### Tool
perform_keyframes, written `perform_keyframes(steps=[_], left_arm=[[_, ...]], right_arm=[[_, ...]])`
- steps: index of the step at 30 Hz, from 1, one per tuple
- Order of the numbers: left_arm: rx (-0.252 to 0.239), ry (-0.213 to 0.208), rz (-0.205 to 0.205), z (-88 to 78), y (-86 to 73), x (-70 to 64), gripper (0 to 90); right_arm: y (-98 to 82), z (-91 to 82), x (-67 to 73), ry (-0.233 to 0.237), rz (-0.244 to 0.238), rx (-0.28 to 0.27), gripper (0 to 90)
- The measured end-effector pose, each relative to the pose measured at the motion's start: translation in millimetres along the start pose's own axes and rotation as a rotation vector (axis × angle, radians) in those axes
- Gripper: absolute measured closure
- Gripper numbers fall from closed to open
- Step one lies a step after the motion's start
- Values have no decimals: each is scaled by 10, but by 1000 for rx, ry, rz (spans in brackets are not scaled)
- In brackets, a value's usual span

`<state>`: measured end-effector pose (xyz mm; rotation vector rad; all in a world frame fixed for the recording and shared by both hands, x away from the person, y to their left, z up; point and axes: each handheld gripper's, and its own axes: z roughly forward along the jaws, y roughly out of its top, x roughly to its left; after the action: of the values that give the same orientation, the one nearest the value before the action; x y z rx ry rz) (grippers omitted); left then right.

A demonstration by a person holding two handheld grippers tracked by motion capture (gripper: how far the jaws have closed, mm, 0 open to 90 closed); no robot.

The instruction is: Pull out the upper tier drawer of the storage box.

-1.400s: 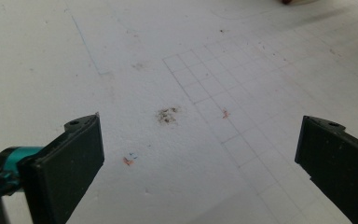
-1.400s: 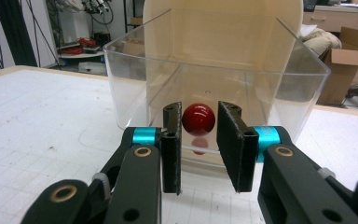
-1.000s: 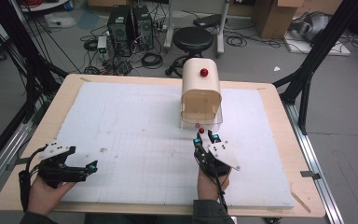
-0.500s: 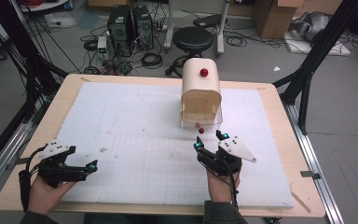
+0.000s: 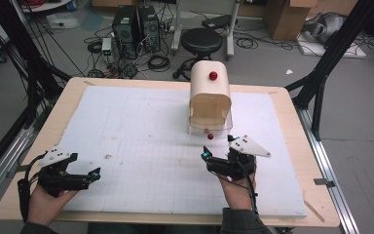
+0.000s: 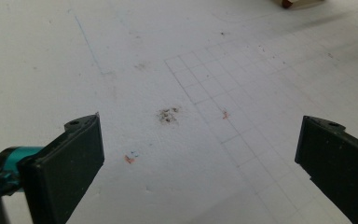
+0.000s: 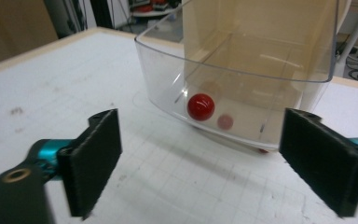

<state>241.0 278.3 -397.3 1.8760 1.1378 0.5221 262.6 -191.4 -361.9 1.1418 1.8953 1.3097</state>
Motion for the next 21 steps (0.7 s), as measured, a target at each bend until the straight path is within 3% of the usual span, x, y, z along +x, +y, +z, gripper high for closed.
perform_keyframes(steps=[19,21], left_arm=[[0,-12,1,4,-13,4,17],[-1,-14,2,5,-13,1,17]], right_arm=[[-50,-9,-312,78,-14,62,84],[-61,-2,-339,77,-15,68,15]])
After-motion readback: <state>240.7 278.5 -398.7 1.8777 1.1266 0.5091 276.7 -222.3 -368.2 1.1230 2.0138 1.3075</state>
